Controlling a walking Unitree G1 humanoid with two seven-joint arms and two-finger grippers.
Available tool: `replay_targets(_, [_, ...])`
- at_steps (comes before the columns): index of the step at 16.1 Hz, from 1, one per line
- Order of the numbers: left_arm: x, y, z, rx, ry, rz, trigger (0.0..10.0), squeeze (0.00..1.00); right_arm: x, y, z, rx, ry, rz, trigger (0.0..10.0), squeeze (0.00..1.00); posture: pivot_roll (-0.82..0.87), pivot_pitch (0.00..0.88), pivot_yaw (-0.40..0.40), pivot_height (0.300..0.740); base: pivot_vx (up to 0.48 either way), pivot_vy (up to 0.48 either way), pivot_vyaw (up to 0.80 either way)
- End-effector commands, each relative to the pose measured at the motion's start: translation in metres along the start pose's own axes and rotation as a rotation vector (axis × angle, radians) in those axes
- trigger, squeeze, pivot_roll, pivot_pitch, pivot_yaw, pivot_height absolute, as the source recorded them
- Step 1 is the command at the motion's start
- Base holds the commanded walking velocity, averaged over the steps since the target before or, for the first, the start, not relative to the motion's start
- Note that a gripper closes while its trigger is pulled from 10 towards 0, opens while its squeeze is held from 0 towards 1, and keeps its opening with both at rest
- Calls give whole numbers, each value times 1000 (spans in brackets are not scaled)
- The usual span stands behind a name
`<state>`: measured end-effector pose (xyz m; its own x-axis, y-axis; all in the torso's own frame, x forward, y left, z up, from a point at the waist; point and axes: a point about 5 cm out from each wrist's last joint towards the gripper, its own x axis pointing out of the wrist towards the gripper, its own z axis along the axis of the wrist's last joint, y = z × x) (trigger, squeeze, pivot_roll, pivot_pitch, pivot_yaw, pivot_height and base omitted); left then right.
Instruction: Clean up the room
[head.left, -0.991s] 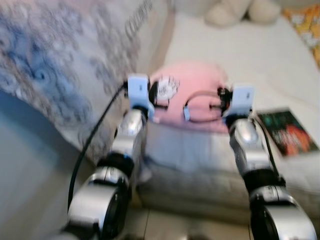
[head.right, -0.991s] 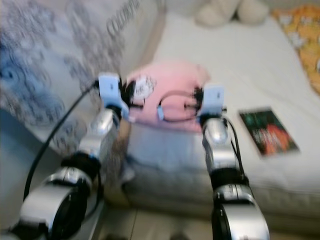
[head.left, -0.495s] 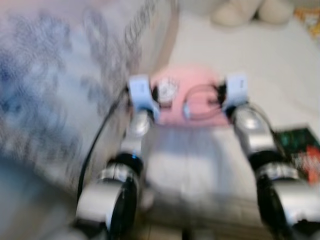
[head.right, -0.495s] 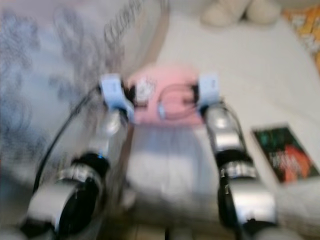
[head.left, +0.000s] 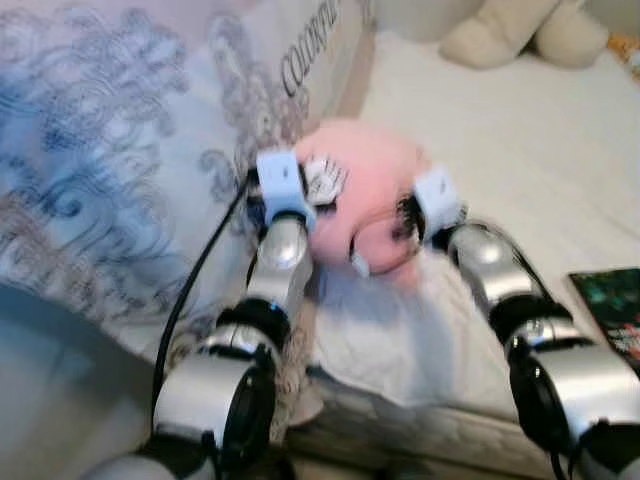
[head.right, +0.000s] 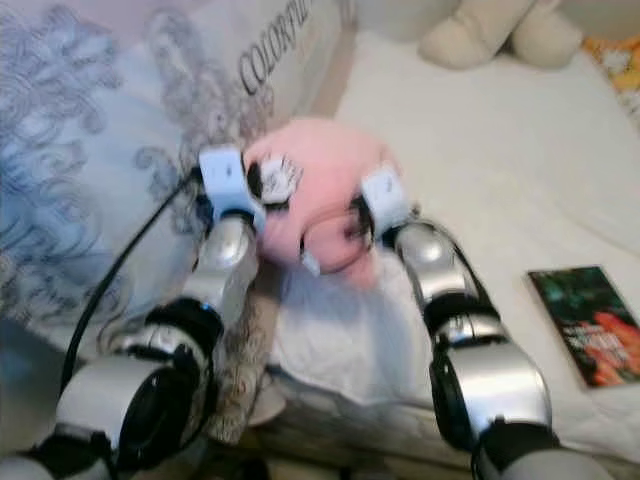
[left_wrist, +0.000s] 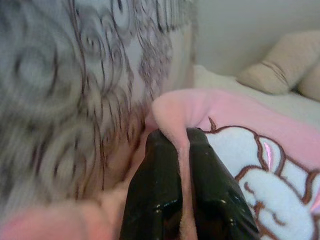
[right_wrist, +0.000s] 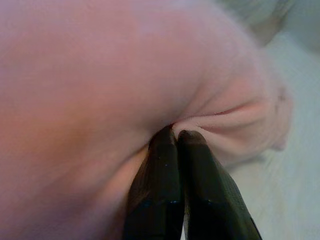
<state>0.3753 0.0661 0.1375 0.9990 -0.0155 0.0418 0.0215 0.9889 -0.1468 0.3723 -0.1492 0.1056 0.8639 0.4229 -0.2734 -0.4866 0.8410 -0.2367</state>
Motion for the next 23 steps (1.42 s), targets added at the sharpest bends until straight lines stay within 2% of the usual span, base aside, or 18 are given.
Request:
replay_targets(1, [-12,7,-26,9,88,63,10000,0,0,14,-11,-8,32,63,0,0,-180,57,17,740,0,0,0])
replay_targets(2, [-23,2,-45,12,156,56,10000,0,-8,19,-37,44,114,56,0,0,-172,66,11,740,0,0,0])
replay_targets(3, [-27,-2,-50,17,171,47,10000,0,-11,18,-45,70,138,44,0,0,-162,73,5,740,0,0,0])
replay_targets(4, [-34,-15,-58,17,203,1,10000,0,-17,15,-54,104,164,33,0,0,-160,76,0,740,0,0,0])
replay_targets(5, [-36,-20,-60,18,210,-18,10000,0,-19,14,-57,104,170,33,0,0,-160,76,0,740,0,0,0])
replay_targets(6, [-39,-24,-63,5,227,-36,10000,0,-20,13,-58,94,178,36,0,0,-163,72,-1,740,0,0,0])
replay_targets(7, [-45,-39,-69,-57,280,-84,10000,0,-25,5,-61,48,206,38,0,0,-172,64,2,740,0,0,0])
replay_targets(9, [-51,-50,-73,-103,313,-124,10000,0,-29,-5,-60,2,221,33,0,0,-177,56,4,740,0,0,0])
replay_targets(10, [-54,-59,-75,-143,333,-166,10000,0,-31,-18,-53,-38,209,13,0,0,-187,45,2,740,0,0,0])
replay_targets(13, [-59,-67,-78,-200,364,-198,10000,0,-36,-31,-49,-82,207,-19,0,0,-182,31,-1,740,0,0,0])
replay_targets(14, [-63,-74,-79,-203,371,-236,10000,0,-40,-40,-50,-113,228,-78,0,0,-183,28,-2,740,0,0,0])
replay_targets(17, [-63,-77,-79,-161,365,-271,10000,0,-41,-48,-49,-179,258,-152,0,0,-185,29,-1,740,0,0,0])
replay_targets(19, [-63,-77,-79,-112,365,-293,10000,0,-41,-42,-55,-213,290,-133,0,0,-183,30,-1,740,0,0,0])
replay_targets(21, [-61,-79,-74,-62,321,-322,10000,0,-41,-42,-55,-182,279,-147,0,0,-179,33,-4,740,0,0,0])
replay_targets(22, [-52,-73,-63,-36,253,-318,10000,0,-42,-46,-53,-92,237,-178,0,0,-177,35,2,740,0,0,0])
replay_targets(23, [-49,-70,-60,-30,236,-310,10000,0,-43,-47,-53,-59,225,-189,0,0,-177,35,2,740,0,0,0])
